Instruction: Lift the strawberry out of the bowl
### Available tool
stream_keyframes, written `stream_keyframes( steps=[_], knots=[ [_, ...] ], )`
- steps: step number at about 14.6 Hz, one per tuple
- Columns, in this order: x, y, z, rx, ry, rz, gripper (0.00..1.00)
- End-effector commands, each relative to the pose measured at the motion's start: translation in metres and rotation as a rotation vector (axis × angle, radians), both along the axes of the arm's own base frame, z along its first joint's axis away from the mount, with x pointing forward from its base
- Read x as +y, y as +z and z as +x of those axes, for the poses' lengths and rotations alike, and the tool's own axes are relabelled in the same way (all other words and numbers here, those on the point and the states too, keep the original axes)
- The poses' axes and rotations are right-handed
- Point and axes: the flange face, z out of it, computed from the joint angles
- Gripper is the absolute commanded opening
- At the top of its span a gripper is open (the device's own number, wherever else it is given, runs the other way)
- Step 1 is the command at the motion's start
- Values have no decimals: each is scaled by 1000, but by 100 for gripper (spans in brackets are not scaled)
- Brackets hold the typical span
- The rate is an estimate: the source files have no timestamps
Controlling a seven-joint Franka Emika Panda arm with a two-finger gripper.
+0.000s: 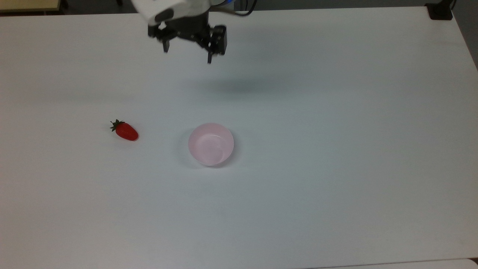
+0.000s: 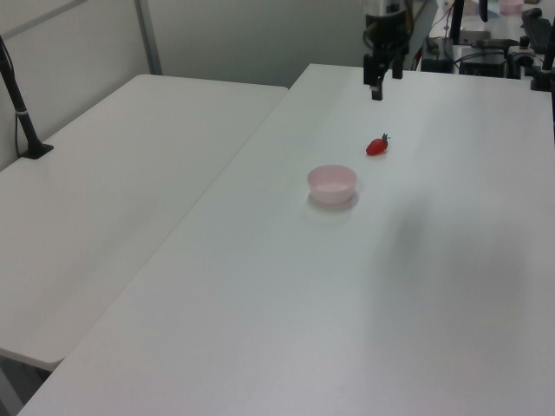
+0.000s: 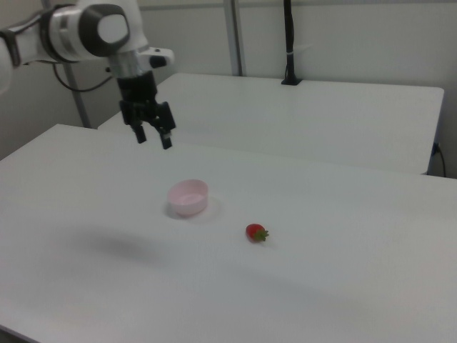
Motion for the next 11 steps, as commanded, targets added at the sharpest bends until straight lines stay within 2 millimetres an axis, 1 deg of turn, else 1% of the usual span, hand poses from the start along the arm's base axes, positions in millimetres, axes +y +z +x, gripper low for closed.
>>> stream_keyframes(
  steps=[1, 5, 7, 8, 11],
  knots=[
    [7, 9, -37, 7, -7, 5, 100],
    [3, 10, -34, 3, -14, 8, 100],
    [2, 13, -29, -36, -25, 55, 100],
    [-4, 14, -26, -58, -38, 74, 100],
    [-6, 15, -25, -68, -42, 76, 100]
  ],
)
